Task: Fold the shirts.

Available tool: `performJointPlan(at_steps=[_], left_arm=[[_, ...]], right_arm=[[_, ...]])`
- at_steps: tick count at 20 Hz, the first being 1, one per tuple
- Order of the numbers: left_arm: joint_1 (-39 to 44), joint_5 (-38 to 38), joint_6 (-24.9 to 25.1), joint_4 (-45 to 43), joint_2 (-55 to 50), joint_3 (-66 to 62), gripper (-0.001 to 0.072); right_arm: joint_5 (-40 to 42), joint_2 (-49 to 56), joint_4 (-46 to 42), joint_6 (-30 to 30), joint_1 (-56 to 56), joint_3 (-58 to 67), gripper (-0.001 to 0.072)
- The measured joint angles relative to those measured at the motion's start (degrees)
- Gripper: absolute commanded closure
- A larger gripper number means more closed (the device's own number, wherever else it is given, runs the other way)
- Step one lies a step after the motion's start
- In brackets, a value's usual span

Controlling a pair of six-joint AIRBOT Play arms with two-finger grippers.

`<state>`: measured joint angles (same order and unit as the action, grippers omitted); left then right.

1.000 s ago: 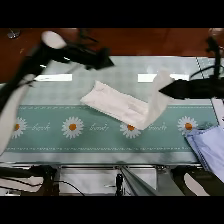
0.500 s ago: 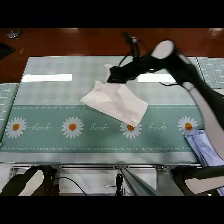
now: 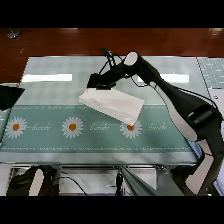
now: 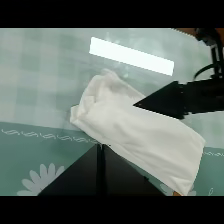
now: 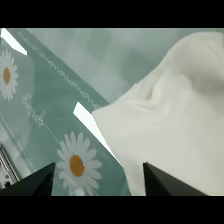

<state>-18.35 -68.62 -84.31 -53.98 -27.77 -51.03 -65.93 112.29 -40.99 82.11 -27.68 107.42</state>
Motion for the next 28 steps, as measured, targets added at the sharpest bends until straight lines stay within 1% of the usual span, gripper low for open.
performJointPlan(at_steps=[1, 3, 4, 5, 6, 7, 9, 10, 12, 14, 15, 18, 21, 23, 24, 25, 26, 27, 28], left_arm=[[0.0, 1.0, 0.0, 0.9, -0.1, 1.6, 0.0681], [0.0, 2.5, 0.0, 1.6, -0.9, 4.5, 0.0681], [0.0, 2.9, 0.0, 2.3, -1.1, 5.7, 0.0681], [0.0, 3.0, 0.0, 2.6, -1.4, 6.9, 0.0681], [0.0, 3.4, 0.1, 2.7, -1.5, 8.1, 0.0681], [0.0, 3.8, 0.1, 3.0, -1.6, 9.1, 0.0681], [0.4, 3.8, 0.1, 3.2, -1.7, 11.0, 0.0681], [0.9, 4.1, 0.2, 3.2, -1.8, 12.0, 0.0681], [2.3, 4.8, 0.3, 3.5, -1.8, 13.6, 0.0681], [4.1, 6.0, 0.3, 3.5, -1.9, 14.7, 0.0681], [5.2, 6.6, 0.3, 3.5, -1.9, 15.1, 0.0681], [7.9, 7.9, 0.3, 3.7, -1.9, 15.6, 0.0681], [9.5, 8.7, 0.3, 3.7, -1.9, 15.8, 0.0681], [10.0, 9.0, 0.3, 3.7, -1.9, 15.9, 0.0681], [10.1, 9.3, 0.3, 3.7, -1.9, 15.9, 0.0681], [10.2, 9.4, 0.3, 3.7, -1.9, 15.9, 0.0681], [10.3, 9.4, 0.2, 3.7, -1.9, 15.9, 0.0681], [10.4, 9.6, 0.2, 3.7, -1.9, 15.9, 0.0681], [10.4, 9.6, 0.2, 3.7, -1.9, 15.9, 0.0681]], right_arm=[[-2.4, -1.5, -2.8, 0.2, 1.4, 0.2, 0.0084], [-9.9, -6.3, -11.3, 1.2, 5.3, -0.1, 0.0084], [-13.4, -9.8, -16.2, 1.9, 7.7, -1.7, 0.0084], [-14.7, -14.1, -20.9, 2.8, 10.4, -5.2, 0.0083], [-14.4, -19.1, -23.9, 3.7, 13.1, -10.5, 0.0083], [-12.2, -24.7, -26.4, 5.0, 15.5, -17.4, 0.0083], [-4.9, -36.9, -26.8, 8.0, 19.9, -35.5, 0.0084], [1.0, -42.9, -25.2, 9.5, 21.5, -45.5, 0.0084], [10.3, -51.2, -17.8, 10.8, 23.4, -62.3, 0.0084], [17.3, -54.6, -9.9, 10.3, 23.9, -73.1, 0.0084], [19.7, -54.8, -6.6, 9.4, 23.7, -76.3, 0.0084], [22.9, -50.9, 0.0, 6.3, 22.6, -78.2, 0.0084], [22.4, -43.7, 3.1, 3.3, 21.2, -74.8, 0.0087], [21.4, -38.9, 4.6, 2.1, 19.8, -71.6, 0.0105], [21.0, -36.7, 5.3, 1.7, 19.1, -69.8, 0.0127], [20.8, -34.5, 5.5, 1.4, 18.2, -67.9, 0.0261], [20.9, -32.3, 5.2, 1.1, 17.4, -65.9, 0.0553], [20.7, -30.5, 4.4, 0.7, 16.7, -64.0, 0.0689], [20.2, -29.2, 4.3, 0.0, 16.2, -62.0, 0.0689]])
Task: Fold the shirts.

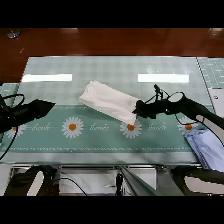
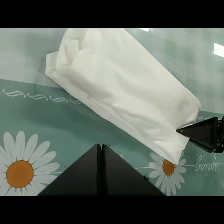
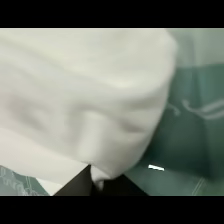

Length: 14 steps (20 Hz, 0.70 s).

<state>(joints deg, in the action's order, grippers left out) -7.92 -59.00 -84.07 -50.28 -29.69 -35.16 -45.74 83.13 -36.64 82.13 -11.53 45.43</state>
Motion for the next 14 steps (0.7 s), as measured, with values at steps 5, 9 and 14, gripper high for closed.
performJointPlan(at_steps=[5, 9, 14], left_arm=[[0.0, 0.1, 0.0, 0.0, 0.0, 0.0, 0.0681], [0.0, 0.1, 0.0, 0.0, 0.0, 0.0, 0.068], [0.0, 0.1, 0.0, 0.0, 0.0, 0.0, 0.0681]], right_arm=[[-6.7, 2.7, -3.6, -2.4, -0.6, 14.8, 0.069], [-16.3, 0.5, -8.4, -0.9, 0.6, 33.1, 0.0689], [-30.1, -2.9, -19.3, 6.1, 6.9, 51.9, 0.0689]])
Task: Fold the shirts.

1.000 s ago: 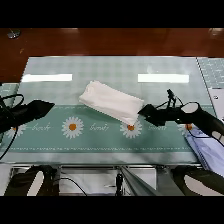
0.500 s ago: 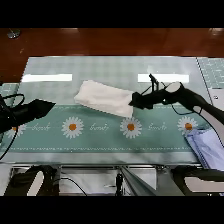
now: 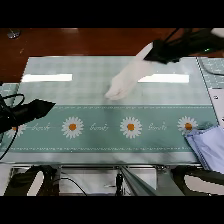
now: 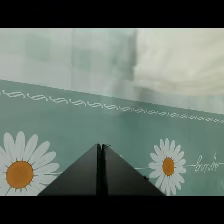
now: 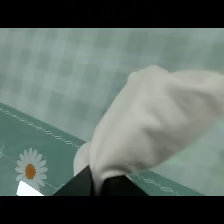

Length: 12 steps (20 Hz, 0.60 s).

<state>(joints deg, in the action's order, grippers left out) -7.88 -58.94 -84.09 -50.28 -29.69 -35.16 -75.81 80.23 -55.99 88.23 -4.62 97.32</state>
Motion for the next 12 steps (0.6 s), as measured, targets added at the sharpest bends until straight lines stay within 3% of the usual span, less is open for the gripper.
performJointPlan(at_steps=[6, 12], left_arm=[[0.0, 1.4, 0.0, 0.0, 0.0, 0.0, 0.068], [0.0, 3.1, 0.0, 0.0, 0.0, 0.0, 0.068]], right_arm=[[-20.6, -6.0, -9.9, 6.3, 18.2, 7.4, 0.069], [-23.3, -19.9, -21.8, 6.3, 40.5, 2.6, 0.069]])
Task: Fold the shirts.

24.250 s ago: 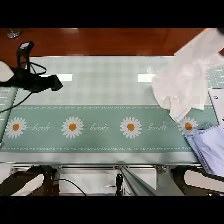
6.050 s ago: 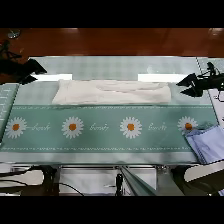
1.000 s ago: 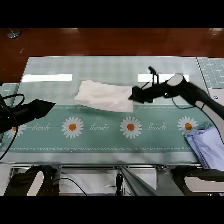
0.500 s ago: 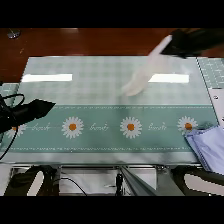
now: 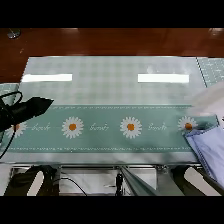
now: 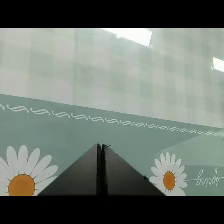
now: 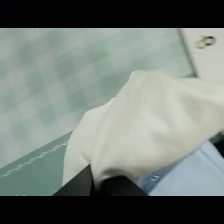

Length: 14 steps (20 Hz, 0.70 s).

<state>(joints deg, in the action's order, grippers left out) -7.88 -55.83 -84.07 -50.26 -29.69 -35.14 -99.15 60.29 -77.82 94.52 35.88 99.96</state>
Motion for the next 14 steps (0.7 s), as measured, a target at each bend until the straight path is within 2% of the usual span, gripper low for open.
performJointPlan(at_steps=[4, 7, 8, 9, 10, 14], left_arm=[[0.0, 1.9, 0.0, 0.0, 0.0, 0.0, 0.0681], [0.0, 2.8, 0.0, 0.0, 0.0, 0.0, 0.0681], [0.0, 3.0, 0.0, 0.0, 0.0, 0.0, 0.068], [0.0, 3.0, 0.0, 0.0, 0.0, 0.0, 0.068], [0.0, 3.1, 0.0, 0.0, 0.0, 0.0, 0.068], [0.0, 4.5, 0.0, 0.0, 0.0, 0.0, 0.0681]], right_arm=[[-0.2, -10.7, -4.4, -0.4, 11.1, -9.0, 0.0689], [-3.9, -18.5, -12.6, 0.7, 14.9, -18.2, 0.0688], [-4.7, -20.8, -16.6, 1.8, 15.6, -21.1, 0.0618], [-5.5, -23.1, -21.0, 3.4, 16.0, -23.9, 0.0365], [-5.6, -24.8, -24.7, 4.9, 16.4, -26.1, 0.0069], [-6.2, -26.6, -31.5, 7.7, 16.9, -30.6, 0.0093]])
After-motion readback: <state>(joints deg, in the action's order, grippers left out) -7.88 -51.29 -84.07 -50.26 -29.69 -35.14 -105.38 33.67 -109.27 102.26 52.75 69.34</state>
